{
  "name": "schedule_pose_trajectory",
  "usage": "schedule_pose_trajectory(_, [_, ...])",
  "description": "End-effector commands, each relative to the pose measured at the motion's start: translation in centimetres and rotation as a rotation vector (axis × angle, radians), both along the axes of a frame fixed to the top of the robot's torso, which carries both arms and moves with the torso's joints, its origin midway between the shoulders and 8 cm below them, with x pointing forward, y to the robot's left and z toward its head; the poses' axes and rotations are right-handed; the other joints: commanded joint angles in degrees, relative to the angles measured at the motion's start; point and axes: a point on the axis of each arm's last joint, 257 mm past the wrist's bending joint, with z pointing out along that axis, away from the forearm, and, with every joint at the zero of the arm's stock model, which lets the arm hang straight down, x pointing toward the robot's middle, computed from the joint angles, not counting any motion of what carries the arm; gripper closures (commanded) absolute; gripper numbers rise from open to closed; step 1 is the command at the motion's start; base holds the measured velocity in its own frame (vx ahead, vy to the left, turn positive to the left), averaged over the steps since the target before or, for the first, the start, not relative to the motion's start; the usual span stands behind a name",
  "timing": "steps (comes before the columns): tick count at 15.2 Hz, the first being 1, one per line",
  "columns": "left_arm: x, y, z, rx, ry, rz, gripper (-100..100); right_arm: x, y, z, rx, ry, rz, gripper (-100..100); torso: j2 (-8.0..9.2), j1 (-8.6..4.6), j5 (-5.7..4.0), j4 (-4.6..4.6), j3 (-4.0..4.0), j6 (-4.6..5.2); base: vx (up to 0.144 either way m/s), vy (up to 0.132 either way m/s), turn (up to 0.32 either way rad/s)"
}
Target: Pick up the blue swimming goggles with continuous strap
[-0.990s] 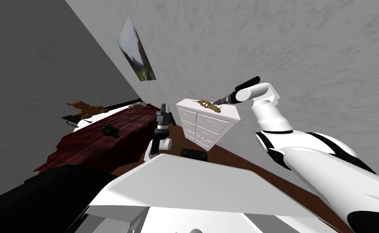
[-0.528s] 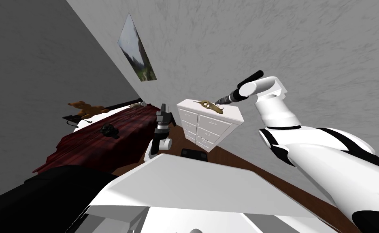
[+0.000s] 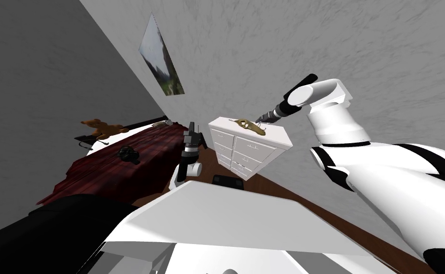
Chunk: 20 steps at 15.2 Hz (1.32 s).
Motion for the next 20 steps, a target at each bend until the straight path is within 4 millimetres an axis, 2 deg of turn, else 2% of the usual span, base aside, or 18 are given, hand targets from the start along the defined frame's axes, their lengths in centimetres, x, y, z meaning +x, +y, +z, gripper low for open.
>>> schedule_pose_trajectory(1, [0.0,0.0,0.0,0.000,0.000,0.000,0,-0.7,-0.5,-0.1,0.013,0.050,-0.040,-100,0.00,0.00,0.00,0.00,0.00,0.00,0.049,0.025,0.010])
schedule_pose_trajectory(8, [0.0,0.0,0.0,0.000,0.000,0.000,0,-3.0,-2.3,0.3,0.056,0.177,-0.162,-100,0.02,-0.03,-0.01,0.00,0.01,0.00,0.046,0.019,0.011])
schedule_pose_trajectory(12, [0.0,0.0,0.0,0.000,0.000,0.000,0,-1.6,-2.4,-0.5,0.063,0.136,-0.140,-100,0.26,-0.14,-0.05,0.04,0.14,0.02,-0.021,-0.001,-0.035])
schedule_pose_trajectory(13, [0.0,0.0,0.0,0.000,0.000,0.000,0,-1.9,-2.3,-0.3,0.060,0.146,-0.144,-100,0.37,-0.16,-0.06,0.07,0.20,0.02,-0.040,-0.002,-0.019])
schedule_pose_trajectory(14, [0.0,0.0,0.0,0.000,0.000,0.000,0,-1.8,-2.4,-0.4,0.061,0.143,-0.142,100,0.38,-0.15,-0.05,0.08,0.22,0.02,-0.012,-0.001,-0.001])
schedule_pose_trajectory(18, [0.0,0.0,0.0,0.000,0.000,0.000,0,-1.7,-2.0,0.0,0.065,0.135,-0.135,100,0.14,-0.45,-0.19,-0.11,0.01,0.22,-0.001,0.004,0.014])
schedule_pose_trajectory(20, [0.0,0.0,0.0,0.000,0.000,0.000,0,-2.5,-2.1,0.2,0.052,0.159,-0.146,100,0.02,-0.56,-0.22,-0.14,-0.06,0.22,0.031,0.004,0.031])
